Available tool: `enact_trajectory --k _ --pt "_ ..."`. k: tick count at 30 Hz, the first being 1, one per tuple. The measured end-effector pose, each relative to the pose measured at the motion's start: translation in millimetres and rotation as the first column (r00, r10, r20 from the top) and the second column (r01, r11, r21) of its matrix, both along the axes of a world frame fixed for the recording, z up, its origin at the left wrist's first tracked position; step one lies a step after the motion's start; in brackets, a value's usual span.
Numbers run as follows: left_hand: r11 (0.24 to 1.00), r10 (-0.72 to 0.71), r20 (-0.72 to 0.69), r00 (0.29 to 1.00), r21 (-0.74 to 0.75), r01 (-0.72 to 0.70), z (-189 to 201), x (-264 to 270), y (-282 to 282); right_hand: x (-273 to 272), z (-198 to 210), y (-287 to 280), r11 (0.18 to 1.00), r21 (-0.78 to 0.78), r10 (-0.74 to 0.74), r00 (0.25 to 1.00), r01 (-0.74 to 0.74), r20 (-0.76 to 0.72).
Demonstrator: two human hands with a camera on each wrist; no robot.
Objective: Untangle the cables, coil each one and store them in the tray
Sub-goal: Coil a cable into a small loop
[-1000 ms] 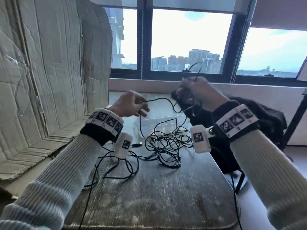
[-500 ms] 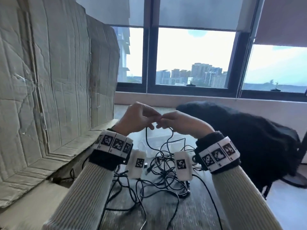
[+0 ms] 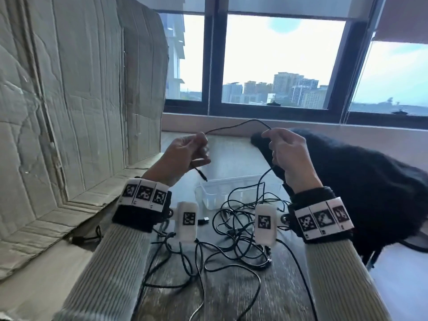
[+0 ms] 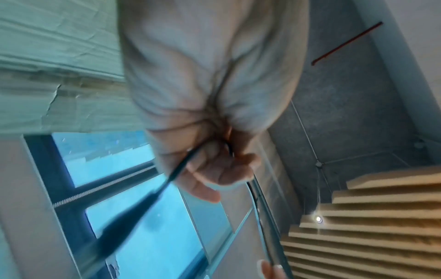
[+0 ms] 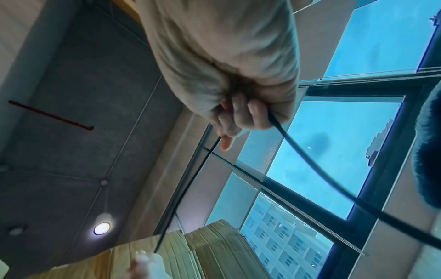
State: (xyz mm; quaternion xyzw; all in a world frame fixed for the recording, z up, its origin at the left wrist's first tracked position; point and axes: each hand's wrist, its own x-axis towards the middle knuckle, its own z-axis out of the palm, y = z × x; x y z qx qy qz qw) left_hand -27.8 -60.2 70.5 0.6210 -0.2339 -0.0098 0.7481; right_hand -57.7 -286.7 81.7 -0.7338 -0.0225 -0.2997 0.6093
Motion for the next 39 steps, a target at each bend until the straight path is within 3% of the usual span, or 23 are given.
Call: enact_trajectory --k 3,6,8,13,18,21,25,27,29,31,34,37,39 --pt "0.938 -0.035 -0.045 0.998 -0.347 0.017 8.6 -0.1 -3.1 0.4 -0.5 1.6 0.995 -0.099 0.015 1.000 -0.017 -0.023" --pt "0.833 -0.081 0.010 0.997 -0.548 0.073 19.5 -0.7 -0.3 -1.8 0.0 0.7 0.993 -0.118 -0.004 1.000 0.000 -0.031" --pt "0.802 -0.082 0.066 0.994 -0.588 0.105 25.9 -1.7 6.1 -3.3 -0.9 -1.9 0.993 -0.115 0.001 0.998 -0.008 -0.056" --pt "0.811 -0.070 0.121 0.990 -0.571 0.127 33.3 -10.9 5.8 -10.3 -4.7 -5.8 0.964 -0.218 0.120 0.983 -0.149 -0.141" --pt "0.753 -0.090 0.044 0.995 -0.651 0.097 29.1 -13.4 -5.4 -15.2 -9.4 -3.5 0.925 -0.289 0.184 0.957 -0.245 -0.223" --pt "0.776 -0.043 -0.006 0.999 -0.630 0.030 24.1 -13.6 -16.8 -12.7 -12.5 6.7 0.890 -0.355 0.205 0.947 -0.286 -0.249" --pt "0.866 0.208 -0.033 0.978 -0.458 -0.200 22.8 -10.4 -26.7 -14.0 -8.2 13.0 0.802 -0.484 0.254 0.933 -0.351 -0.256" --pt "0.910 0.311 0.051 0.949 -0.305 -0.282 23.0 -6.9 -27.8 -17.6 -4.5 12.5 0.730 -0.557 0.291 0.918 -0.396 -0.270" --pt "0.931 0.365 0.224 0.903 -0.083 -0.356 21.0 -3.8 -29.7 -21.5 -1.6 9.9 0.685 -0.611 0.325 0.917 -0.396 -0.230" --pt "0.883 0.297 0.427 0.854 0.218 -0.416 14.5 -0.6 -34.0 -26.1 2.4 7.4 0.711 -0.608 0.355 0.927 -0.353 -0.122" --pt "0.729 0.071 0.442 0.894 0.589 -0.349 3.6 -4.9 -45.7 -26.9 6.4 7.4 0.758 -0.604 0.354 0.933 -0.246 0.063" --pt "0.772 -0.058 0.246 0.968 0.625 -0.112 3.2 -17.5 -56.9 -17.7 2.7 5.2 0.844 -0.517 0.264 0.950 -0.143 0.169" --pt "0.783 -0.110 0.214 0.971 0.620 -0.048 5.0 -21.5 -57.2 -10.0 -1.2 1.6 0.914 -0.392 0.189 0.962 -0.100 0.195"
